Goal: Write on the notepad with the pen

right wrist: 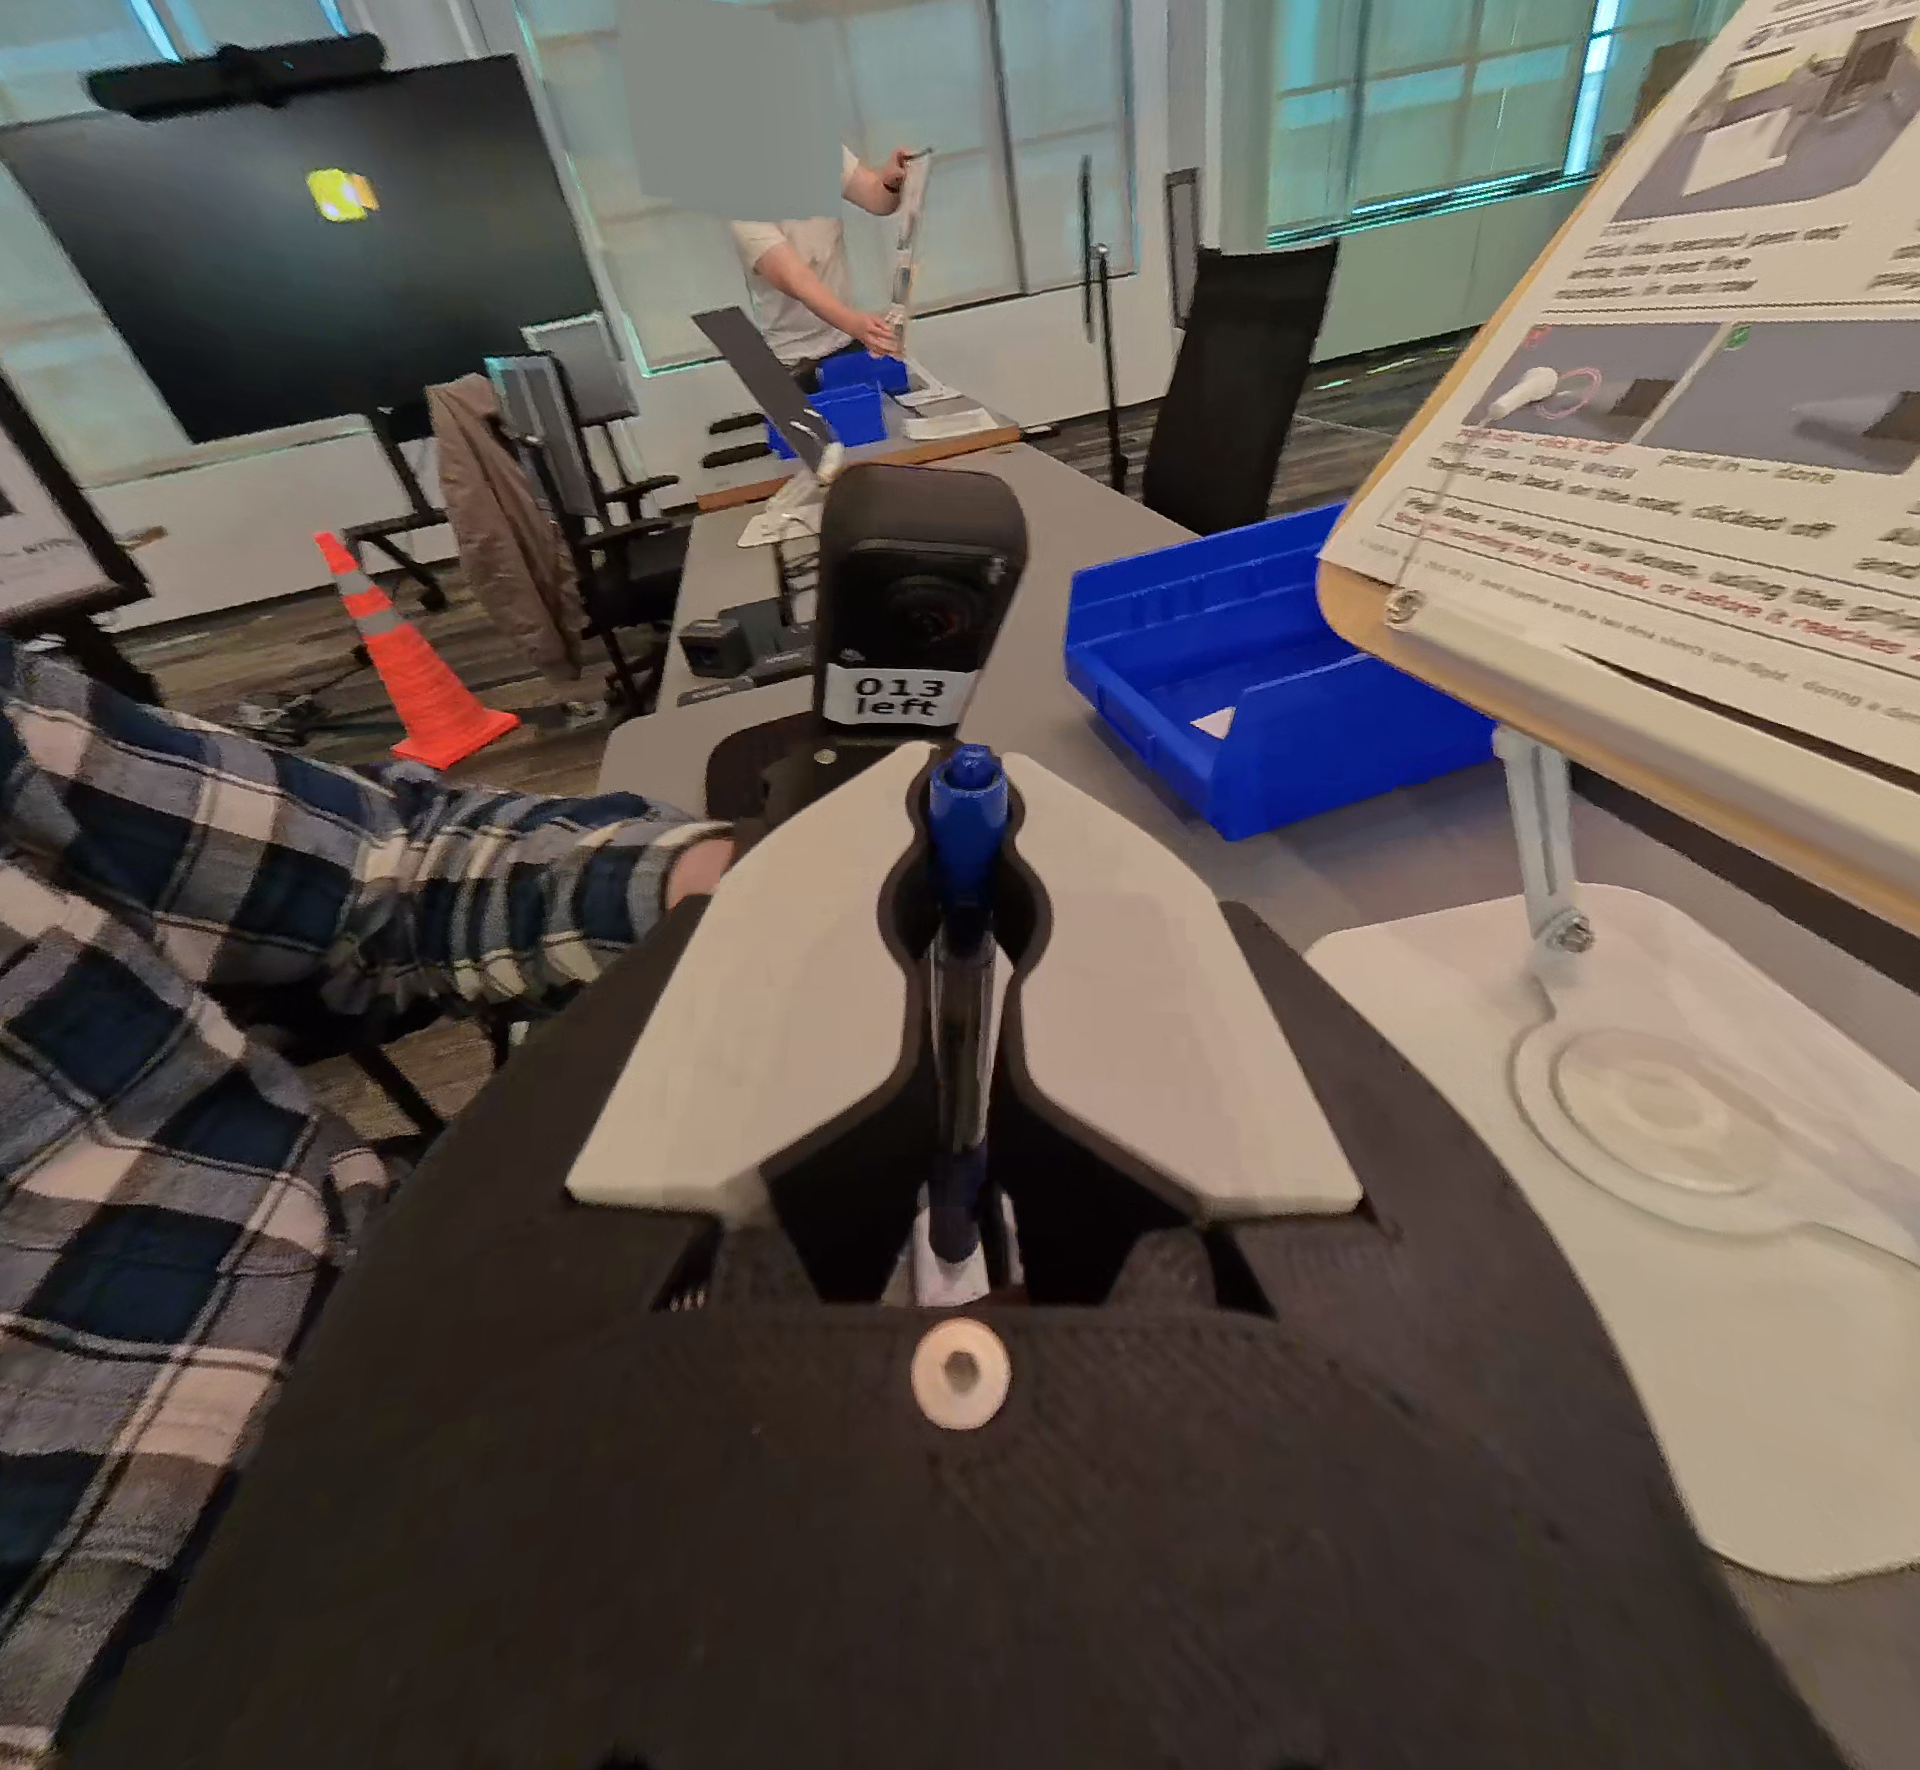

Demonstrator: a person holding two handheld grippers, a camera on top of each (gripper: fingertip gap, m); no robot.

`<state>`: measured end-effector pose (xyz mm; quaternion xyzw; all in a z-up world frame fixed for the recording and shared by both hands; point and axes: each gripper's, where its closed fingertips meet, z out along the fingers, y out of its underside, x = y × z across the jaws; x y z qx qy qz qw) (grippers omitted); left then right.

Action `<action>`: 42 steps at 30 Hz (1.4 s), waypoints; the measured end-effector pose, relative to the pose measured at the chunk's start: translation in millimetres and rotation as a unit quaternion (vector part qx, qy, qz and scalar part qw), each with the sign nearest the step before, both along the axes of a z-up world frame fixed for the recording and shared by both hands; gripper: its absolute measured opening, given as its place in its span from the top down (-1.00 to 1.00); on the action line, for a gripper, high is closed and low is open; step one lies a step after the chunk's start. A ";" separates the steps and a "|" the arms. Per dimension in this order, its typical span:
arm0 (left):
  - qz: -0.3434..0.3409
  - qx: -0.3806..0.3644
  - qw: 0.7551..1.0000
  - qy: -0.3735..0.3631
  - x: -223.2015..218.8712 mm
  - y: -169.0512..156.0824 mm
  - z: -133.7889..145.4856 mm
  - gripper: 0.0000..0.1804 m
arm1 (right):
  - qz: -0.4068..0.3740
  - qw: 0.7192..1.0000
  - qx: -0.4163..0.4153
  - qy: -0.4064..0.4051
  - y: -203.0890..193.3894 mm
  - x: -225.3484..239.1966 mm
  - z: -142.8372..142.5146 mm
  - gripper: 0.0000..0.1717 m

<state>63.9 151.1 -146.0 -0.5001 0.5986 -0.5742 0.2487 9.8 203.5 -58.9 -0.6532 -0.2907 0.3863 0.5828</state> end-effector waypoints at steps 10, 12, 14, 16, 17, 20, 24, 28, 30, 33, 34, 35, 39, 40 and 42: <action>0.024 0.000 1.000 -0.005 2.2 4.4 0.1 0.92 | -0.008 1.000 -0.006 -0.022 4.6 -0.4 -5.9 0.94; 0.034 0.007 0.999 -0.001 3.5 6.6 -2.9 0.92 | -0.009 1.000 -0.004 -0.030 2.6 -2.9 -8.2 0.95; 0.030 0.015 0.999 -0.005 3.3 5.2 -2.2 0.92 | -0.007 1.000 -0.008 -0.021 1.6 -1.0 -7.2 0.95; -0.003 -0.005 1.000 -0.008 -1.9 1.1 3.6 0.79 | -0.006 1.000 -0.003 0.011 0.2 4.5 0.8 0.95; -0.022 -0.016 1.000 0.002 -6.3 1.3 3.2 0.70 | -0.007 1.000 -0.002 0.019 -0.8 7.9 3.5 0.95; -0.049 0.068 0.994 0.077 -26.0 15.8 -26.2 0.58 | -0.008 1.000 0.004 0.024 -6.9 15.3 7.4 0.95; -0.032 0.221 0.953 0.205 -47.9 47.7 -86.3 0.38 | 0.011 0.999 0.003 0.032 -19.7 16.0 4.8 0.95; -0.011 0.264 0.921 0.285 -49.7 60.4 -130.6 0.45 | 0.025 0.999 -0.007 0.048 -26.5 13.1 -7.0 0.95; -0.001 0.254 0.927 0.278 -44.8 58.9 -129.4 0.50 | 0.028 0.998 -0.003 0.057 -29.9 12.4 -10.9 0.95; 0.035 0.255 0.926 0.277 -38.2 61.4 -129.5 0.55 | 0.033 0.997 -0.001 0.066 -32.0 11.9 -18.7 0.95; 0.046 0.247 0.928 0.274 -36.0 61.3 -129.6 0.55 | 0.039 0.997 0.001 0.068 -33.0 10.9 -21.6 0.95; 0.062 0.236 0.930 0.273 -33.5 62.0 -129.6 0.56 | 0.043 0.997 0.000 0.070 -33.2 9.8 -24.9 0.95; 0.083 0.259 0.923 0.270 -31.2 67.5 -127.9 0.50 | 0.046 0.997 -0.005 0.064 -30.1 7.5 -38.5 0.95; 0.081 0.251 0.928 0.264 -30.9 68.0 -126.2 0.49 | 0.048 0.997 -0.005 0.063 -30.1 7.1 -40.5 0.95; 0.073 0.228 0.941 0.237 -29.4 66.1 -116.4 0.45 | 0.049 0.997 0.001 0.061 -30.1 6.0 -44.3 0.95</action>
